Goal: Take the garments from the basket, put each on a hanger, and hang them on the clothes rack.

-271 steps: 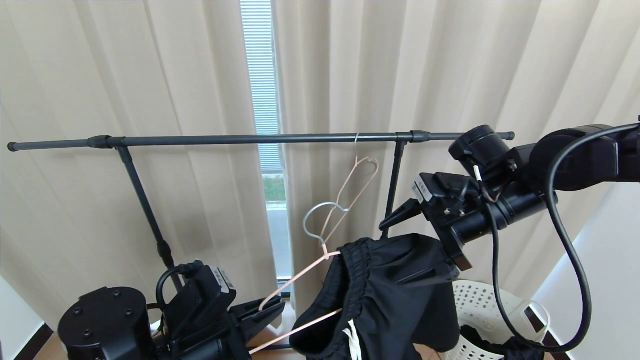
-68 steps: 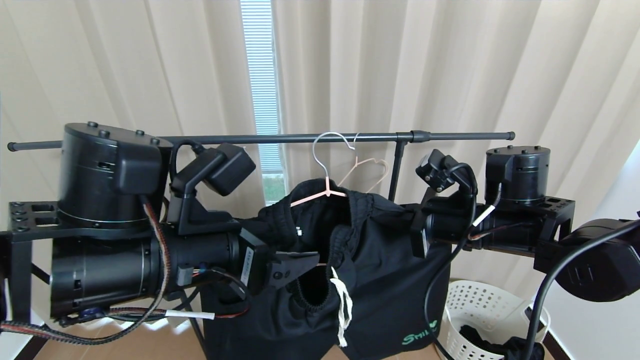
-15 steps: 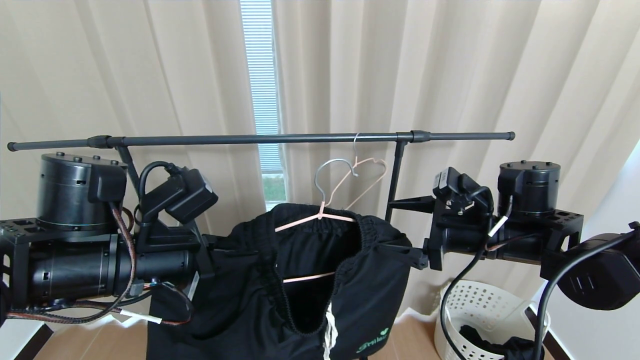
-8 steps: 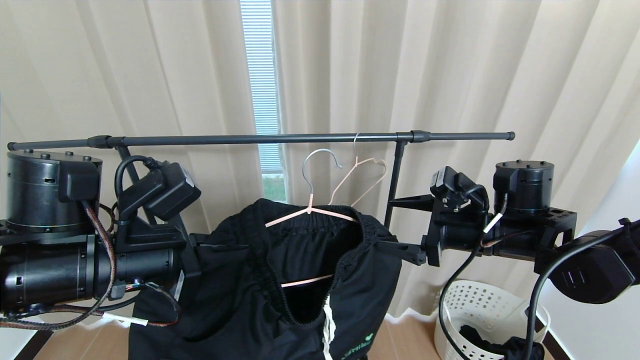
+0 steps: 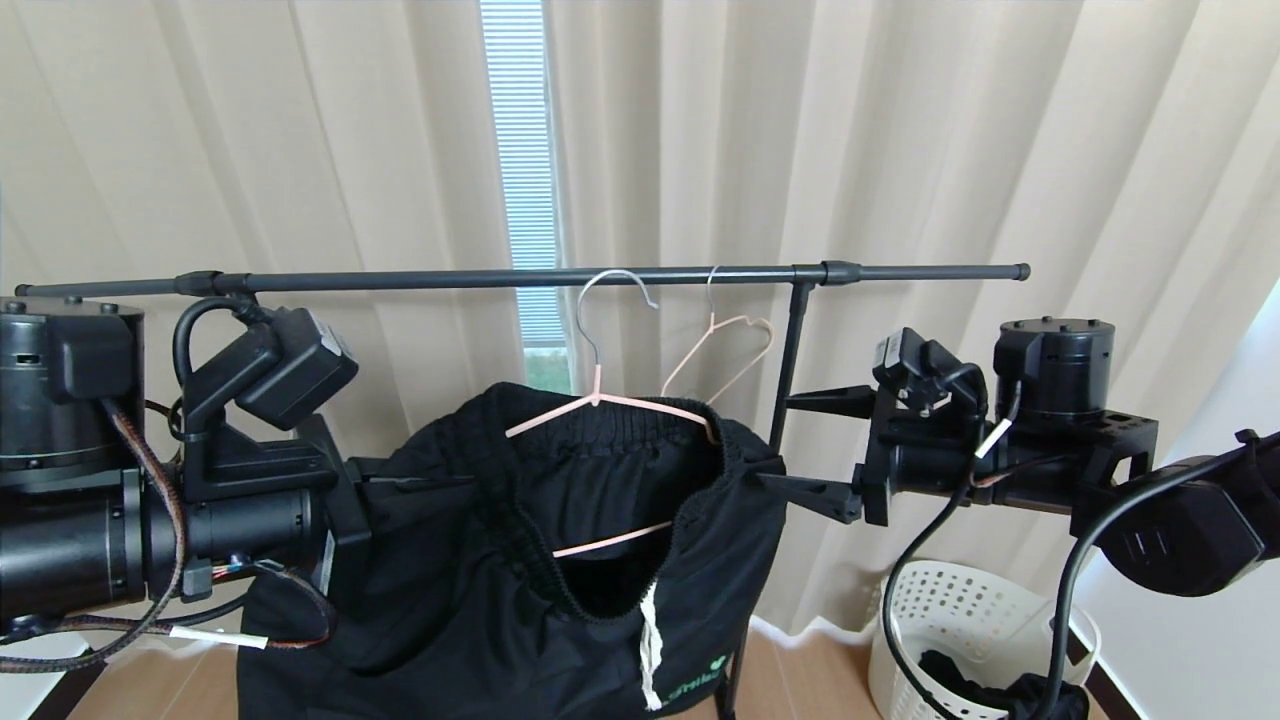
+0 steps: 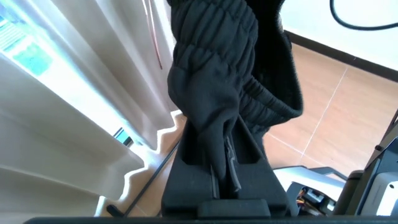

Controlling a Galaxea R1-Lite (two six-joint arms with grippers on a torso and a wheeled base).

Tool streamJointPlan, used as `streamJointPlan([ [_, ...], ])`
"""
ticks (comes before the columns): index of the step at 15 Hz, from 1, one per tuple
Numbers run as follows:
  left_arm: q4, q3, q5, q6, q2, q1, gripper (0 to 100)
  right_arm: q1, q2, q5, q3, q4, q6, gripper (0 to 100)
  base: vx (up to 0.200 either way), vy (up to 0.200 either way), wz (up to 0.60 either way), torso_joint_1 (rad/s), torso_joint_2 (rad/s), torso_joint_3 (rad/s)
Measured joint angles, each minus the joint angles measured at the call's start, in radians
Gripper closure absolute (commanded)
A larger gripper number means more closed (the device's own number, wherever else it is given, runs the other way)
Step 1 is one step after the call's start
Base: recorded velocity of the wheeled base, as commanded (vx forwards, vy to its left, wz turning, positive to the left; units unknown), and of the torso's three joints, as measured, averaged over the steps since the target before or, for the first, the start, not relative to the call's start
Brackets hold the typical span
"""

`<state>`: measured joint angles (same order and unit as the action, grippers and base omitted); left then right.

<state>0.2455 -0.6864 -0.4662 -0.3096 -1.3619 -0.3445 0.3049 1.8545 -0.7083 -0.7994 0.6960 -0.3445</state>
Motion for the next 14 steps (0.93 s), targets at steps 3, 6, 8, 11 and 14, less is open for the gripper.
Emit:
streamJointPlan([
  [3,0.025,0.013,-0.001,0.012,0.016,0.012,100,-0.023,0.000,-0.066,0.006,0.000,-0.003,0,0.000,0.000,0.00,0.000,0.00,0.000],
  [6,0.050,0.034,-0.001,0.034,0.029,0.015,100,-0.038,0.000,-0.138,0.012,0.000,-0.016,0,0.000,0.000,0.00,0.000,0.00,0.000],
  [8,0.059,0.040,-0.001,0.049,0.033,0.015,100,-0.064,0.008,-0.220,0.016,0.000,-0.044,0,0.000,0.000,0.00,0.000,0.00,0.000],
  [11,0.071,0.042,-0.002,0.074,0.049,0.014,100,-0.114,0.040,-0.316,-0.005,0.001,-0.048,0,0.000,0.000,0.00,0.000,0.00,0.000],
  [14,0.071,0.043,-0.011,0.080,0.071,0.015,100,-0.134,0.082,-0.325,-0.030,0.001,-0.047,0,0.000,0.000,0.00,0.000,0.00,0.000],
])
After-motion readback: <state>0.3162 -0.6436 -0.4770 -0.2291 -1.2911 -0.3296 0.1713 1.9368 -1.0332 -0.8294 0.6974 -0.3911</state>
